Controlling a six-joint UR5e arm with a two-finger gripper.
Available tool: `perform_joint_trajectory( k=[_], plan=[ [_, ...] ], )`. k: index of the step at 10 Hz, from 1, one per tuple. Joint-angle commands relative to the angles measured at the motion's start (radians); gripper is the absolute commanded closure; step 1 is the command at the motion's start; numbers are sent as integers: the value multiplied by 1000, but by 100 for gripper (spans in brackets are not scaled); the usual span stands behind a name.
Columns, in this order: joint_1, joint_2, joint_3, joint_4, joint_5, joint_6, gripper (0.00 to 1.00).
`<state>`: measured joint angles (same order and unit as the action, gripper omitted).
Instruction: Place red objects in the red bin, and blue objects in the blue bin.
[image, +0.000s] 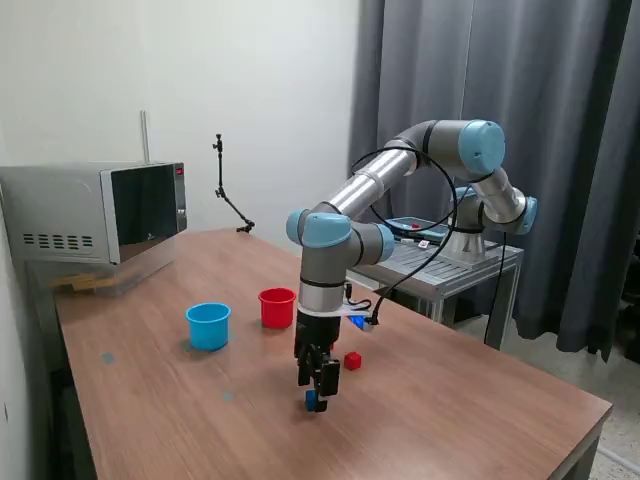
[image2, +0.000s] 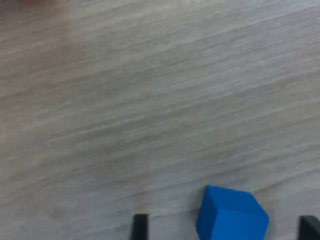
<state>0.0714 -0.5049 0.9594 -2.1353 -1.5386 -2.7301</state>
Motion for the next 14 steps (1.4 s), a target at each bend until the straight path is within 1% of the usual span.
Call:
perform_joint_trajectory(
  k=[1, 7, 9, 11, 12, 13, 14],
  plan=[
    [1, 0, -1, 0, 0, 0, 100],
    [1, 0, 4, 0, 2, 0, 100],
    [1, -6, -14, 0, 0, -8, 100],
    [-16, -49, -28, 0, -8, -31, 100],
    [-42, -82, -16, 0, -11, -33, 100],
    [-62, -111, -4, 0, -23, -33, 100],
    [-80, -136, 22, 0, -49, -48, 100]
  ],
)
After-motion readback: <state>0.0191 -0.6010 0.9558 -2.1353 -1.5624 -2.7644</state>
